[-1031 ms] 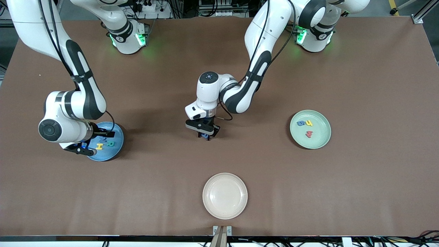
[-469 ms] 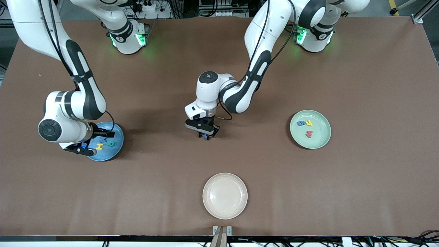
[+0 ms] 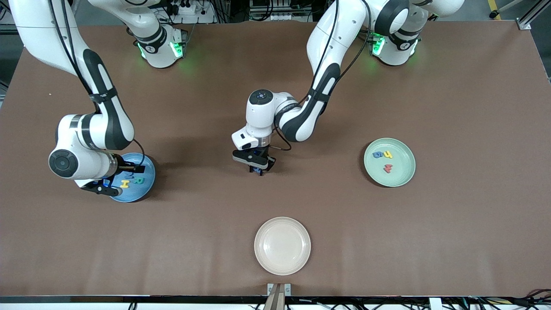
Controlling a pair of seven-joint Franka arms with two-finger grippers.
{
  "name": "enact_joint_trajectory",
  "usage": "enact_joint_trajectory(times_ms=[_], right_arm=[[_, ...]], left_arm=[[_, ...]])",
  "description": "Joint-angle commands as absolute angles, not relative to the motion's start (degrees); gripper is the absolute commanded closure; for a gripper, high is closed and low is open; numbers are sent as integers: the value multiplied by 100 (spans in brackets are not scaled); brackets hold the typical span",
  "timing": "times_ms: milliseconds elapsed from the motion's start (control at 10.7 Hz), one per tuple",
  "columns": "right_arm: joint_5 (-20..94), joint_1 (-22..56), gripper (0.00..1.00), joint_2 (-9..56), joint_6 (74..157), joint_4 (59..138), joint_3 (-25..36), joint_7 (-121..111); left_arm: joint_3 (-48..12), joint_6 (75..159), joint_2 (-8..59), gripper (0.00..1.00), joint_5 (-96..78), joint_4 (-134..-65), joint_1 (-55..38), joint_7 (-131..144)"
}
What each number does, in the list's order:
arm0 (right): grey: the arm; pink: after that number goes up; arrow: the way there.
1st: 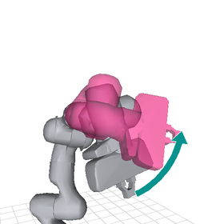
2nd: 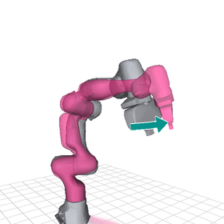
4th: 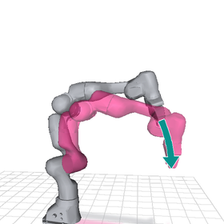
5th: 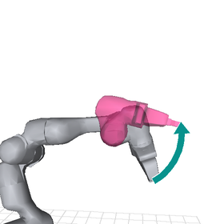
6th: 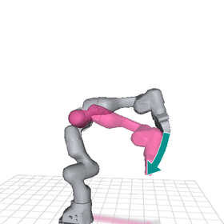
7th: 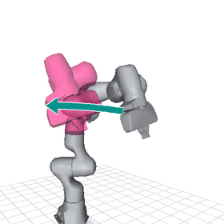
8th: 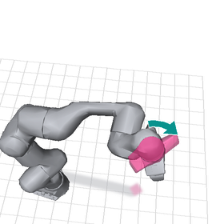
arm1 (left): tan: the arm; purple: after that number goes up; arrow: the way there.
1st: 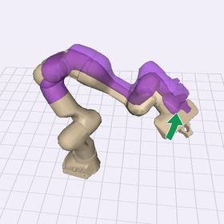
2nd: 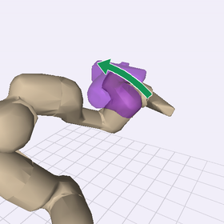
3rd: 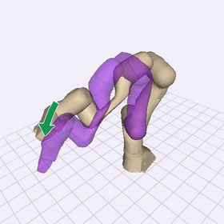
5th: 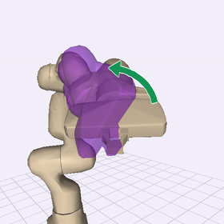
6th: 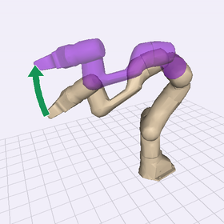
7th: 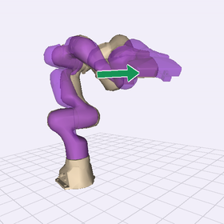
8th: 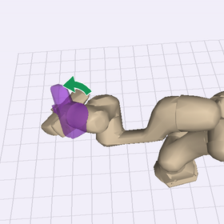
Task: Sort uppercase to blue plate, lowercase to green plate
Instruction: 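Close the left gripper on the blue m, then carry the m toward the green plate while the right gripper reaches the pink letter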
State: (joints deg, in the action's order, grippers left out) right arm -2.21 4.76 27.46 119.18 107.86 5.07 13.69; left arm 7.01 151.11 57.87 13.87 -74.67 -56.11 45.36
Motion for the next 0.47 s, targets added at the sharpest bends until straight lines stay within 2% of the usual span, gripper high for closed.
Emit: enact_joint_trajectory(times_ms=[0,375], right_arm=[[-211,475,0,2654,11795,10740,343,1415],[77,483,0,2672,11505,10529,247,1415]], left_arm=[[677,14889,5512,68,1239,-7751,-5651,4553],[598,14880,5117,68,1239,-8111,-5607,4544]])
